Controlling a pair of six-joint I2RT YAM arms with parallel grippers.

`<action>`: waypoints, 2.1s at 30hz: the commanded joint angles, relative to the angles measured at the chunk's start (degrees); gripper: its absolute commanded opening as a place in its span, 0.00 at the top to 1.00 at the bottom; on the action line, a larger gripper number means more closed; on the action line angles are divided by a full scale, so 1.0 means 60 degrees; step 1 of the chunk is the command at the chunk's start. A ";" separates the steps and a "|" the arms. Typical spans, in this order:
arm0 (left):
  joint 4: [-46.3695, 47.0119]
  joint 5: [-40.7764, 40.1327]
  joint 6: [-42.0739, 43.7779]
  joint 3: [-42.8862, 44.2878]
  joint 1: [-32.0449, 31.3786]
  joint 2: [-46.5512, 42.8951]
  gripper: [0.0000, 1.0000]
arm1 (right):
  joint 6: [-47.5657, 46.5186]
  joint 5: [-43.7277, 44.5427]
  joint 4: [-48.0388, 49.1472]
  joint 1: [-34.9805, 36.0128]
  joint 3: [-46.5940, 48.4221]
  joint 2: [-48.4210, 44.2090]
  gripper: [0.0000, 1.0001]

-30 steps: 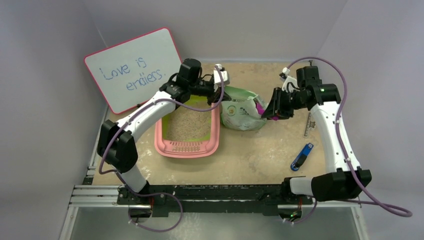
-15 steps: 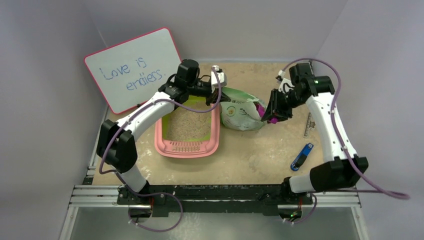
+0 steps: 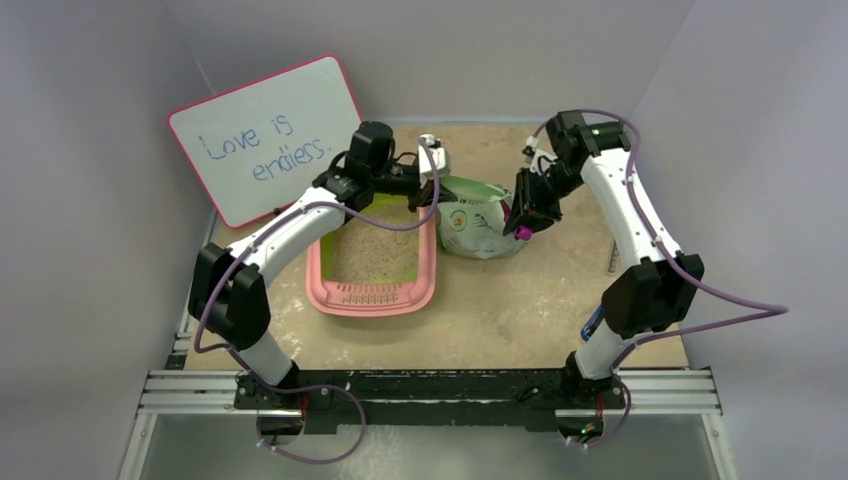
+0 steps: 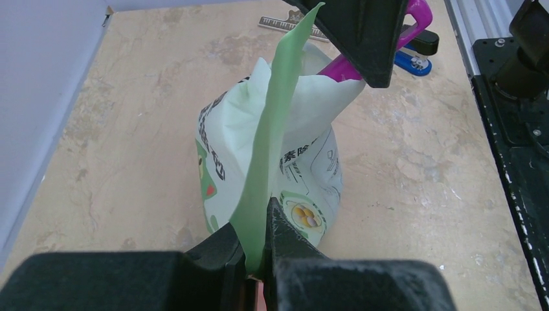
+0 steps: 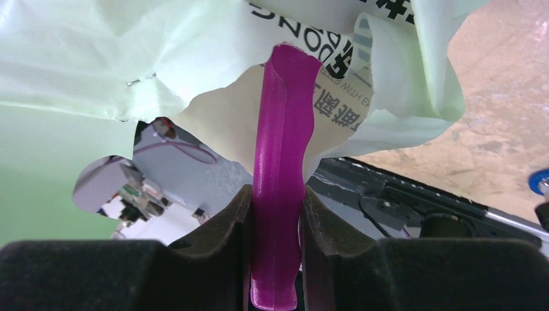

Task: Fill the litter box with clean litter
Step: 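Scoop the cat litter from the cat litter bag.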

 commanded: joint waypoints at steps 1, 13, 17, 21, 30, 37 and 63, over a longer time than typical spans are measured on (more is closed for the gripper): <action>0.0546 0.0399 0.0080 -0.0102 0.0044 -0.0696 1.00 | -0.0495 -0.1923 0.2454 -0.0422 -0.0277 0.0187 1.00; 0.1936 0.0126 -0.0939 -0.0264 0.0051 -0.0541 1.00 | -0.0904 -0.4888 0.4245 -0.2590 -0.1245 -0.0347 1.00; 0.2610 -0.0163 -0.1581 -0.0357 0.0043 -0.0409 1.00 | -0.1167 -0.5934 0.4683 -0.2718 -0.2018 -0.0468 1.00; 0.3583 -0.0469 -0.2535 -0.0438 0.0107 -0.0277 1.00 | -0.0416 -0.6792 0.6254 -0.3101 -0.3233 -0.1215 1.00; 0.5554 -0.0695 -0.4256 -0.0699 0.0393 -0.0022 1.00 | 0.0726 -0.8052 0.8018 -0.3942 -0.4740 -0.2644 1.00; 0.5864 -0.0751 -0.4427 -0.0808 0.0435 -0.0104 1.00 | -0.0017 -0.7969 0.7229 -0.4356 -0.5126 -0.3052 1.00; 0.5644 -0.0651 -0.4181 -0.0922 0.0469 -0.0379 1.00 | 0.3067 -0.8552 1.0619 -0.6029 -0.8227 -0.5376 1.00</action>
